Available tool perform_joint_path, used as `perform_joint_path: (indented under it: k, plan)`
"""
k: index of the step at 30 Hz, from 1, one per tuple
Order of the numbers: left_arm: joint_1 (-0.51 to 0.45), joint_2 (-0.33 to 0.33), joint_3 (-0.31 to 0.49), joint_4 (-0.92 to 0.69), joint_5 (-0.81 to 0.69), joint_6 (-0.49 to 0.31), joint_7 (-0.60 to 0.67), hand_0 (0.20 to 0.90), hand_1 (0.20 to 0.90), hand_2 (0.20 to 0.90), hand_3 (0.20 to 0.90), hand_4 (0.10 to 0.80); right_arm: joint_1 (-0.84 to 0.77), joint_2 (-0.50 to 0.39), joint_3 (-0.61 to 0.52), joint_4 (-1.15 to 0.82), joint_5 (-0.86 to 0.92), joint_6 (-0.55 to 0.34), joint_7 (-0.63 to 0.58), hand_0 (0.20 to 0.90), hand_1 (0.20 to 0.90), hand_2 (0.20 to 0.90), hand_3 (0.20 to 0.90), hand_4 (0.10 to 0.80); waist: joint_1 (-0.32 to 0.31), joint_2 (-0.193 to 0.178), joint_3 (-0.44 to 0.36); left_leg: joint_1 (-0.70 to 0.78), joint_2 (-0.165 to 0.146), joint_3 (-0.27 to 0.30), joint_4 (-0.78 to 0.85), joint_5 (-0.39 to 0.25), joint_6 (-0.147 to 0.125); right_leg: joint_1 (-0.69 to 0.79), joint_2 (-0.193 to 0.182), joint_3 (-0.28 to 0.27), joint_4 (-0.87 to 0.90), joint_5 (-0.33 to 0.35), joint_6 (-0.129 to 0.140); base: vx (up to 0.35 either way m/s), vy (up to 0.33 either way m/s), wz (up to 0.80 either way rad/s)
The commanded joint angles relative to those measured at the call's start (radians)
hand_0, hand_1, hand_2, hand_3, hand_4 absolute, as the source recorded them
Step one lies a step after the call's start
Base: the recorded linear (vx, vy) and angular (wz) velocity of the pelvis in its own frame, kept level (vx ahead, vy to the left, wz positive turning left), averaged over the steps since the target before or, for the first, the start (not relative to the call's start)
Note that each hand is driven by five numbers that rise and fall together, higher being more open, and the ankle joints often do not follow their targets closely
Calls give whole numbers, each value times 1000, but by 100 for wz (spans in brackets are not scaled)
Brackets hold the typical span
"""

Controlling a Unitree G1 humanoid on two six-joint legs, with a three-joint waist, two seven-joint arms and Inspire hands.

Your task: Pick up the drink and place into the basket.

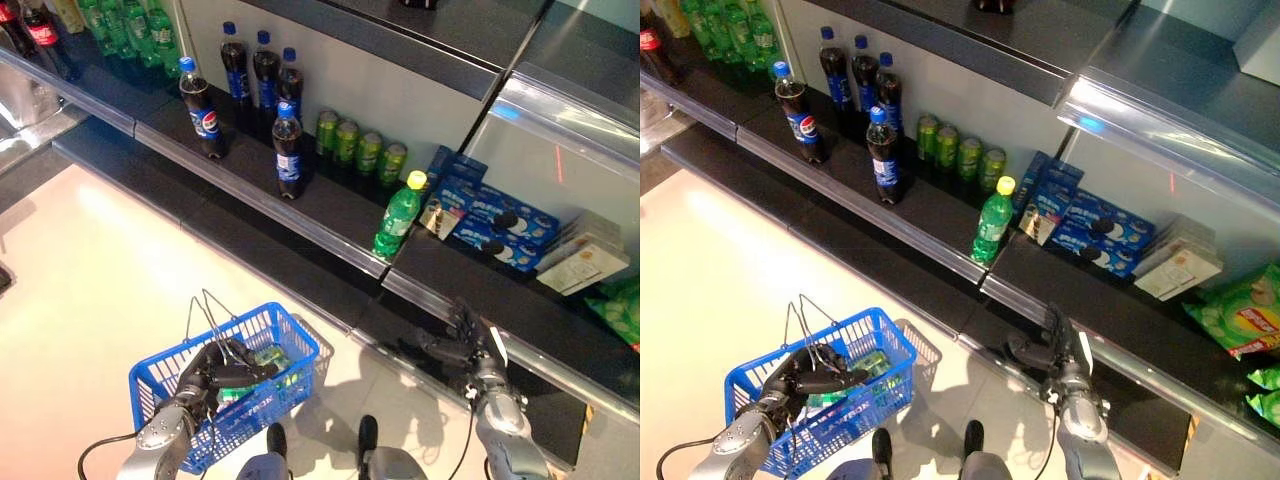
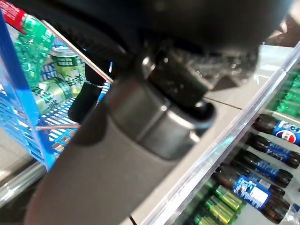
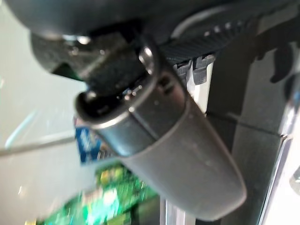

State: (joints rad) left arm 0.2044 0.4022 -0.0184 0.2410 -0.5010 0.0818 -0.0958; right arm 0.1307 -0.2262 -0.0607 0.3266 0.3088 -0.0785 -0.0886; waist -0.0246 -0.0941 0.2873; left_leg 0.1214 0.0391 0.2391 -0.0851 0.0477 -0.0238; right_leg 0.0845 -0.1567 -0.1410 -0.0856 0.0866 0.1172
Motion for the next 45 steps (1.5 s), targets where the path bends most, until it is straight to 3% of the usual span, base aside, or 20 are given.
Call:
perform_joint_path:
  k: [1,12,18,25,45]
  plan:
    - [-127,-15,120,-72,-147,-322,-71,300,300,300,200,100,17,-55,-22,74,117,-120,41,900,900,900,900,800,-3,61,-233,47,3,-26,-2,-92,-17,15,1,-31,-2,-8,35,-15,4,-10]
    - [-122,-40,80,239,-111,-329,-135,300,300,300,200,100,-6,-49,-34,438,201,-122,132,900,900,900,900,800,1,67,-233,46,0,-16,-1,-96,-14,15,12,-13,-2,-10,25,-14,4,-11]
    - [-139,-71,50,455,-51,-375,-129,300,300,300,200,100,-43,-50,-36,657,171,-146,173,900,900,900,900,800,10,72,-242,49,-4,-16,0,-100,-9,18,18,-7,-2,-15,20,-2,0,-4]
    - [-173,-93,60,682,-13,-396,-118,300,300,300,200,100,-81,-63,-32,885,127,-100,215,900,900,900,900,800,8,78,-259,52,-5,-7,5,-104,-5,21,32,14,-2,-21,9,3,2,-1]
    - [-179,-93,45,942,104,-345,-69,300,300,300,200,100,-125,-75,36,971,-4,27,208,900,900,900,900,800,24,88,-257,59,-12,-22,12,-104,-3,41,29,-14,6,-35,3,1,0,0]
